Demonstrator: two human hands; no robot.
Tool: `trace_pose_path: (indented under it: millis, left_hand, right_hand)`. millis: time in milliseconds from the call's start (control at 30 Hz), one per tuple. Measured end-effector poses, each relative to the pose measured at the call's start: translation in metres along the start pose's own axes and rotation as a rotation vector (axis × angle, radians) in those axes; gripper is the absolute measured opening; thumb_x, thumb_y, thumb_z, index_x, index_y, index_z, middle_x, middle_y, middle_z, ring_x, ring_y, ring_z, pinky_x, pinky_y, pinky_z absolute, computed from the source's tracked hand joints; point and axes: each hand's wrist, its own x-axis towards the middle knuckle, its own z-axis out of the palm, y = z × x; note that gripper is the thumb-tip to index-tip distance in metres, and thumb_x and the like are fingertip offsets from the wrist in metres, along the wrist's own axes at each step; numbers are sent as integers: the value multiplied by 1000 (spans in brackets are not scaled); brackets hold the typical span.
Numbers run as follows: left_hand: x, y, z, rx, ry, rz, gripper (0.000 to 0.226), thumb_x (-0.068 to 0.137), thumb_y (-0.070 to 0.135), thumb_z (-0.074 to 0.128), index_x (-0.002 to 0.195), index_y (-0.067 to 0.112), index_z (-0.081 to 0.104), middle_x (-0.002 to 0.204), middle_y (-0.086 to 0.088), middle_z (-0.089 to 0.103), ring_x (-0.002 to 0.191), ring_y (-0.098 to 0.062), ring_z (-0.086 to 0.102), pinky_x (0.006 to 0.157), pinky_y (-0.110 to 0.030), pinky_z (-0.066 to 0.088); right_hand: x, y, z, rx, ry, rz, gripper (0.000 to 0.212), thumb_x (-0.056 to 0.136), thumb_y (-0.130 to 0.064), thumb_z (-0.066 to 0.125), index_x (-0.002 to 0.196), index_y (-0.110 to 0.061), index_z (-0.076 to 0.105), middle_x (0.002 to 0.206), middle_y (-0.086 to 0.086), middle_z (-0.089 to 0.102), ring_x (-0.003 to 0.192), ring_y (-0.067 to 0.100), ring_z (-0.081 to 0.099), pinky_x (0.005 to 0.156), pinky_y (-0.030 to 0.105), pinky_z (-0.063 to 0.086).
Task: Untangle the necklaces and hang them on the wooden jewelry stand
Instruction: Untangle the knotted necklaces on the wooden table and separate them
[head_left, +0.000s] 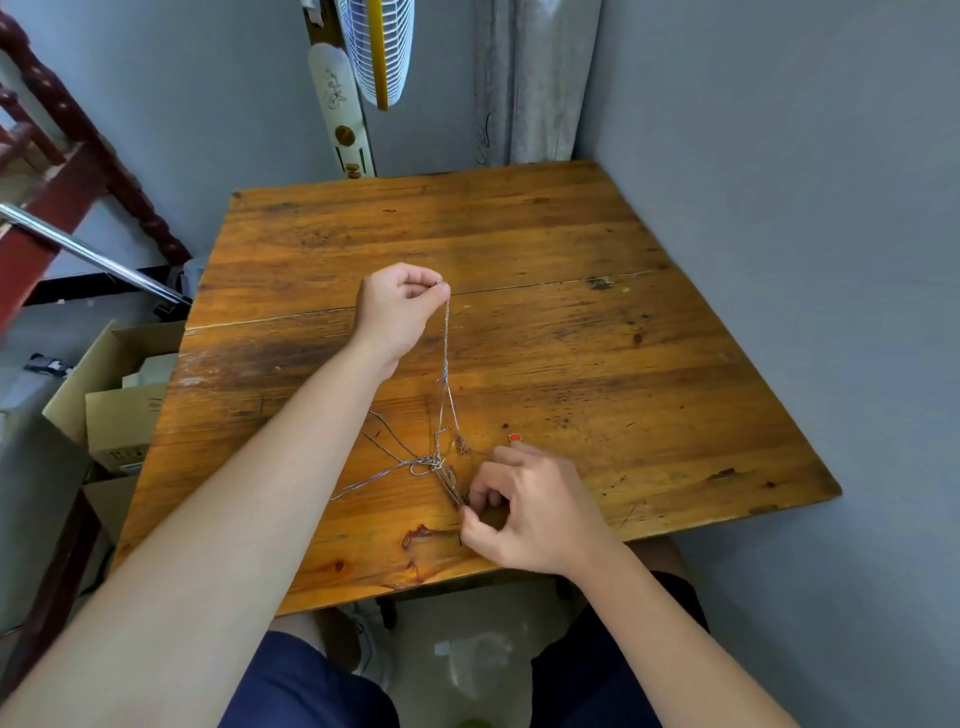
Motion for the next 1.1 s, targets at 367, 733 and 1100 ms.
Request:
trace_pose_path:
  millis: [367,733,1100]
  left_hand:
    - [-21,-29,-3,319,-108,79,23,88,18,71,110,13,70,97,3,67,82,-7,59,84,-29,53]
    - [-79,-58,-13,592,-187,164,20,79,40,77,94,28,75,93,5,60,95,-16,52,83,-31,43]
    - [-82,-65,-7,527,-29,146,10,91,24,67,93,21,76,92,5,60,95,-20,57,76,-28,41]
  right_hand:
    - [1,3,1,30,19,4,30,83,-53,63,74,-26,69,69,-14,56,65,4,53,68,30,55]
    - [3,13,12,-98,346,341,22,83,-35,68,99,-22,75,92,-4,58,88,13,54,73,31,49]
    - [-29,27,0,-89,406,314,10,87,-22,73,96,-18,75,88,-4,58,86,14,54,71,29,49]
